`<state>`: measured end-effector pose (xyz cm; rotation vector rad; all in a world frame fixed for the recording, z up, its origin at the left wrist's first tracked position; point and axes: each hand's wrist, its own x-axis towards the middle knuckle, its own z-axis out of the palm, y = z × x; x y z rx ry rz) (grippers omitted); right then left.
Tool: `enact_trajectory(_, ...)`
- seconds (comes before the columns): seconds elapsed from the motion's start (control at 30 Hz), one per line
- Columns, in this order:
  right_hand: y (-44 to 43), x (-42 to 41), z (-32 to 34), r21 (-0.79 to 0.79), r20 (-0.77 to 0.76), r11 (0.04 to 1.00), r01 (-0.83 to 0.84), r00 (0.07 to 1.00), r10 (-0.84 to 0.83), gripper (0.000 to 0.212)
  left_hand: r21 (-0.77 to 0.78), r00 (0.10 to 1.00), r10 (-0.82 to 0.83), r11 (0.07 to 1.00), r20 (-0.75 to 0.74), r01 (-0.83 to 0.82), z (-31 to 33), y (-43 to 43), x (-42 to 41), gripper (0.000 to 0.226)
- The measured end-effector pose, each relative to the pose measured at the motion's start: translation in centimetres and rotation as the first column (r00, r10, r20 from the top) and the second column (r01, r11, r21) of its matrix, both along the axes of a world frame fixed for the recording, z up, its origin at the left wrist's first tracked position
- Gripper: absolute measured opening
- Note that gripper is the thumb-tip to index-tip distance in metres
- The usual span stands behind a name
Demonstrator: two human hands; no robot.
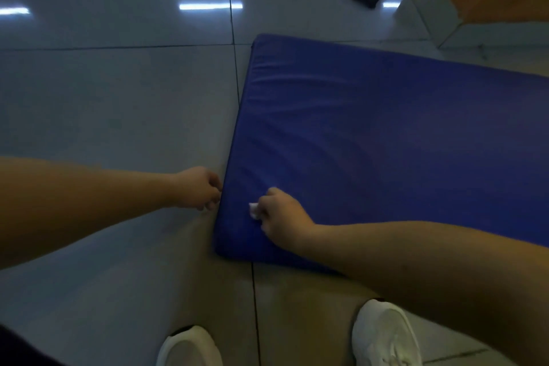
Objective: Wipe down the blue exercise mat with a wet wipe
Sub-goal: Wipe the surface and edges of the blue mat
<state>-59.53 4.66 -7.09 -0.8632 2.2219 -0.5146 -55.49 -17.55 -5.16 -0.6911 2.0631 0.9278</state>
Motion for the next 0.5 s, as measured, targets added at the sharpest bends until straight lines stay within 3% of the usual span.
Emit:
enact_trajectory(0.07, 4.0, -1.5, -0.1, 0.017, -0.049, 0.999, 0.027, 0.998, -0.026, 0.034, 0.001, 1.000, 0.006, 1.000, 0.006, -0.006, 0.1, 0.0, -0.3, 0.020)
enact_trajectory(0.23, 8.6, -2.7, 0.1, 0.088, -0.067, 0.990, 0.108, 0.992, -0.103, 0.017, -0.004, 1.000, -0.001, 1.000, 0.016, 0.001, 0.0, -0.1, -0.2, 0.018)
enact_trajectory(0.37, 4.8, -1.1, 0.0, -0.020, -0.035, 0.990, 0.137, 0.990, -0.138, 0.018, 0.005, 1.000, 0.002, 1.000, 0.021, -0.002, 0.2, -0.2, 0.3, 0.025)
enact_trajectory(0.5, -1.8, 0.9, -0.7, -0.126, -0.001, 0.991, 0.040, 0.999, -0.041, 0.014, 0.003, 1.000, -0.023, 1.000, 0.019, 0.023, 0.3, 0.0, 0.4, 0.028)
